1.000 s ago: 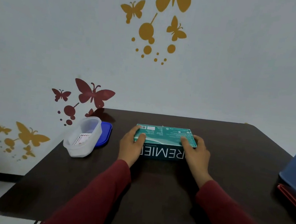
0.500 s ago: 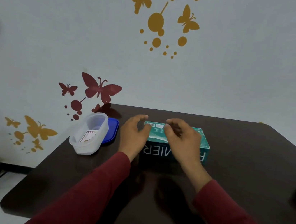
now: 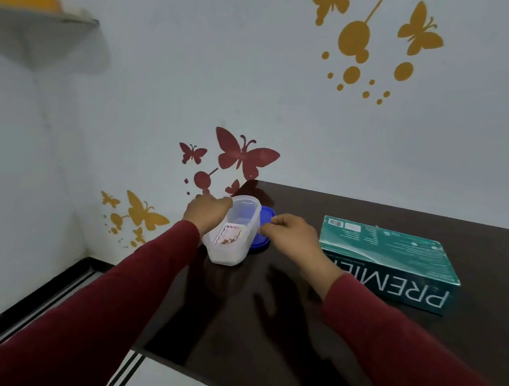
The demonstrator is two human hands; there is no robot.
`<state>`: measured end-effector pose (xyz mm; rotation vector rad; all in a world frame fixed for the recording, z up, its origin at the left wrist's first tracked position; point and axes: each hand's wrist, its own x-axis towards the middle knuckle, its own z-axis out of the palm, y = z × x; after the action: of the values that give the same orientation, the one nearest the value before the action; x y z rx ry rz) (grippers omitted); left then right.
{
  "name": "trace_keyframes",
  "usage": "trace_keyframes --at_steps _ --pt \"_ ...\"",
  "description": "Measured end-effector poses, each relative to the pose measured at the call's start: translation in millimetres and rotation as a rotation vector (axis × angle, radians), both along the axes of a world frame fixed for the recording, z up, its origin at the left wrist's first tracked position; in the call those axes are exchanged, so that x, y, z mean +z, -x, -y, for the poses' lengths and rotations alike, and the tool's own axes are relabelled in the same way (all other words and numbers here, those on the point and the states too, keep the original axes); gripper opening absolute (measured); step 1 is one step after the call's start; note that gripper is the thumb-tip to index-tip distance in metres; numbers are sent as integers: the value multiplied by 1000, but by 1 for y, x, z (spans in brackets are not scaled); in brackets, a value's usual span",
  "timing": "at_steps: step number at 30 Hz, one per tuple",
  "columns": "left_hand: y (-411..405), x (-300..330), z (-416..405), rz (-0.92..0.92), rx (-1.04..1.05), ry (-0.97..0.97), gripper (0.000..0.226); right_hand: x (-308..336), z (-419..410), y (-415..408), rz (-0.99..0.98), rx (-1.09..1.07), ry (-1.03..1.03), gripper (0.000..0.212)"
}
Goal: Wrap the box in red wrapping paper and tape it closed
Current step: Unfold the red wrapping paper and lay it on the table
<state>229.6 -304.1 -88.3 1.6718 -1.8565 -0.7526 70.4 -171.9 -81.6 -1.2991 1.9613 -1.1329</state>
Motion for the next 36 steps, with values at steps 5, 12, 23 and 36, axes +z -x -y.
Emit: trace_keyframes --at_steps 5,12,23,36 --pt "-1 -16 13 -533 -45 -368 34 -5 36 -11 16 19 -197 54" --pt "32 -18 40 -668 -63 -358 25 -18 78 -7 69 -118 -134 53" --pt "53 -17 111 -456 -43 -223 44 -11 138 7 252 -112 -109 56" --pt "90 41 7 -325 -288 370 19 52 16 27 62 -129 168 25"
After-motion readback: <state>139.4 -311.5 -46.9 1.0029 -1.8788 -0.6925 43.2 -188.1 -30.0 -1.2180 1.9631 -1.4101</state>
